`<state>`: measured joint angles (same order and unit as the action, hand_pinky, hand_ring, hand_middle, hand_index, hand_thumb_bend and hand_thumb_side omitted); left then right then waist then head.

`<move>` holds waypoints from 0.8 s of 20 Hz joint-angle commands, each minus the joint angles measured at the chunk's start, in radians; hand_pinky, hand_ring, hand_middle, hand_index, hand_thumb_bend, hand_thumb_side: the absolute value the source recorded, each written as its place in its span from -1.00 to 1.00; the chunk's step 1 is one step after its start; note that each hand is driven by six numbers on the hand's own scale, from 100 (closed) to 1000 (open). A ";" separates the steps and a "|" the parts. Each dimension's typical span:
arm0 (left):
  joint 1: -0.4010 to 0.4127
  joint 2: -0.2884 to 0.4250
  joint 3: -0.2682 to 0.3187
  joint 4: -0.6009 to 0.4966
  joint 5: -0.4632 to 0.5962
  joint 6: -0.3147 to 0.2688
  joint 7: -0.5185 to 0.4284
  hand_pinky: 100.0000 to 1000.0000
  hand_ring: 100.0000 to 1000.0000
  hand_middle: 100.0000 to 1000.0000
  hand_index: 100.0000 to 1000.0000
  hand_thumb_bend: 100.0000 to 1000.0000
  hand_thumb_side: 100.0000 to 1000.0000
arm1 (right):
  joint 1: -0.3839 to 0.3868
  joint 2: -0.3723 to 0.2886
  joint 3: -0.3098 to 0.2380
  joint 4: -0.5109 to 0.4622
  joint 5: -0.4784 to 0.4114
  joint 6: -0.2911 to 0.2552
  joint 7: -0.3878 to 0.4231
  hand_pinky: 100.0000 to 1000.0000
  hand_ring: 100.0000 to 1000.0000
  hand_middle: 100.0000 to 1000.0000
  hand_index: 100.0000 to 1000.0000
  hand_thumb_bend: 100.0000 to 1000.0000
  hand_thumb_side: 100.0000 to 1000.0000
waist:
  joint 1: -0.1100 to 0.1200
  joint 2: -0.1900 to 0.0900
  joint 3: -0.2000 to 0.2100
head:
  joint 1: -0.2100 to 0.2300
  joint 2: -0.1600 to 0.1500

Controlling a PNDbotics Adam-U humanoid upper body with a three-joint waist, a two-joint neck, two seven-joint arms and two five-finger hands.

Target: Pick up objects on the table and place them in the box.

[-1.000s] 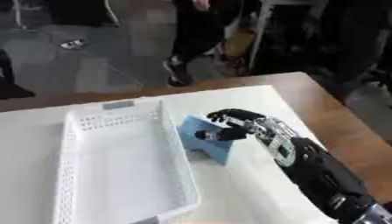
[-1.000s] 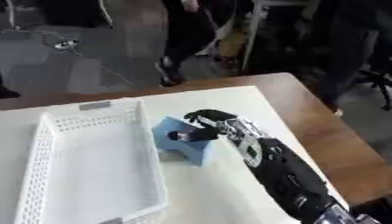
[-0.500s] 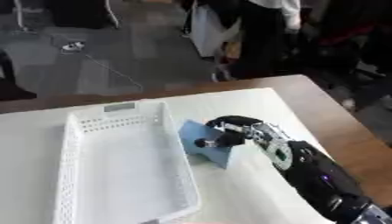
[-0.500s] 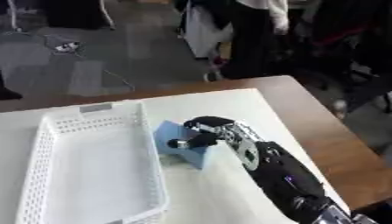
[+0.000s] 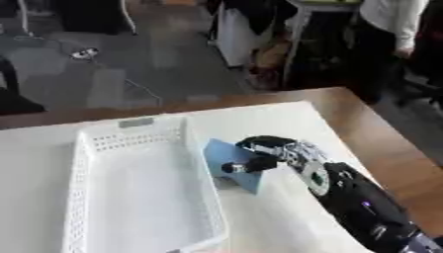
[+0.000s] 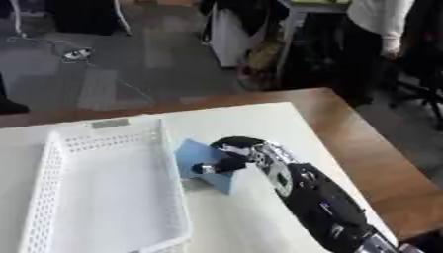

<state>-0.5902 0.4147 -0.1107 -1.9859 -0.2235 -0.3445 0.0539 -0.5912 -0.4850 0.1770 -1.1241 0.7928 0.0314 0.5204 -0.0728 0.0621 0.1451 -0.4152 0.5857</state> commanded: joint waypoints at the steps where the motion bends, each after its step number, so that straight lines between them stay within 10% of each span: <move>1: -0.020 0.003 0.005 -0.014 0.006 0.000 -0.002 -0.28 0.00 0.22 0.30 0.64 0.59 | -0.026 -0.032 -0.002 0.002 0.019 -0.005 -0.009 0.95 0.97 0.93 1.00 0.20 1.00 | 0.002 -0.009 0.002 | -0.012 -0.007; 16: -0.030 -0.004 0.005 -0.014 0.009 0.001 -0.004 -0.28 0.00 0.21 0.30 0.64 0.58 | -0.026 -0.028 0.000 0.025 0.060 -0.022 -0.020 0.93 0.94 0.90 1.00 0.06 0.60 | 0.002 -0.002 0.006 | -0.010 -0.012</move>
<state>-0.6009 0.4091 -0.1107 -1.9859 -0.2171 -0.3425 0.0513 -0.5982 -0.4849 0.1817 -1.0971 0.8433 0.0129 0.5023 -0.0745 0.0687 0.1510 -0.4152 0.5852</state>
